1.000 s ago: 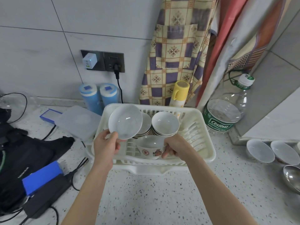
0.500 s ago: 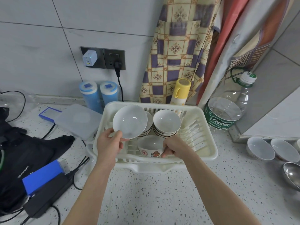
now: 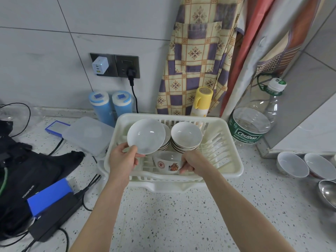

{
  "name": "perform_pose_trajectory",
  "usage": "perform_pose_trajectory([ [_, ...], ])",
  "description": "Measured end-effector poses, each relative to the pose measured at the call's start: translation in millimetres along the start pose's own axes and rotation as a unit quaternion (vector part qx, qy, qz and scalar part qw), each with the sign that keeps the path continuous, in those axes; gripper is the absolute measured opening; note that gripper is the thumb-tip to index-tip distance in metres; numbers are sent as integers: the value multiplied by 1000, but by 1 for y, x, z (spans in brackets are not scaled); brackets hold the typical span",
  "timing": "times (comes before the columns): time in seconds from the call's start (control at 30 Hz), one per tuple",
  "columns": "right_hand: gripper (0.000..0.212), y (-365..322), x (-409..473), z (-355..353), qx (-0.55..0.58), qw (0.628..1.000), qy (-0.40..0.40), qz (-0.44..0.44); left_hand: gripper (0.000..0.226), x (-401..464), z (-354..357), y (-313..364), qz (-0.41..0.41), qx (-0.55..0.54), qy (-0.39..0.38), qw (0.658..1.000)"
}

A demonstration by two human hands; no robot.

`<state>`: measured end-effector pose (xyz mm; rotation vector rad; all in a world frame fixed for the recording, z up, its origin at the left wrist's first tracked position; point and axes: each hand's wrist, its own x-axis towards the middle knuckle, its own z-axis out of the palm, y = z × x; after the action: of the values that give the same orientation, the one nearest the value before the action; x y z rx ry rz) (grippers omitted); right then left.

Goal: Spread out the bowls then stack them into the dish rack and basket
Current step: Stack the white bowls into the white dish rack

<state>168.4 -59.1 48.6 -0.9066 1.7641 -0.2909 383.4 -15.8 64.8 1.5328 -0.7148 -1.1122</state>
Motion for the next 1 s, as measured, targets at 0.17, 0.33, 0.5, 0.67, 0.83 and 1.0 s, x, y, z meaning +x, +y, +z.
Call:
perform_pose_trajectory([
  [0.17, 14, -1, -4, -1, -12, 999, 10, -37, 19, -1, 1, 1, -1, 6, 1, 1000],
  [0.33, 15, 5, 1, 1, -49, 998, 16, -27, 18, -2, 1, 1, 4, 18, 3, 1000],
  [0.5, 23, 9, 3, 3, -47, 998, 9, -46, 17, -2, 1, 1, 9, 28, 6, 1000],
  [0.67, 28, 11, 3, 7, -82, 996, 9, -33, 18, -1, 1, 1, 7, 31, 4, 999],
  [0.83, 17, 12, 0, 6, -65, 998, 6, -27, 17, 0, 1, -1, 10, 36, 6, 999],
  [1.0, 18, 11, -1, 4, -91, 996, 15, -9, 21, 3, 1, -1, 5, 62, -5, 998],
])
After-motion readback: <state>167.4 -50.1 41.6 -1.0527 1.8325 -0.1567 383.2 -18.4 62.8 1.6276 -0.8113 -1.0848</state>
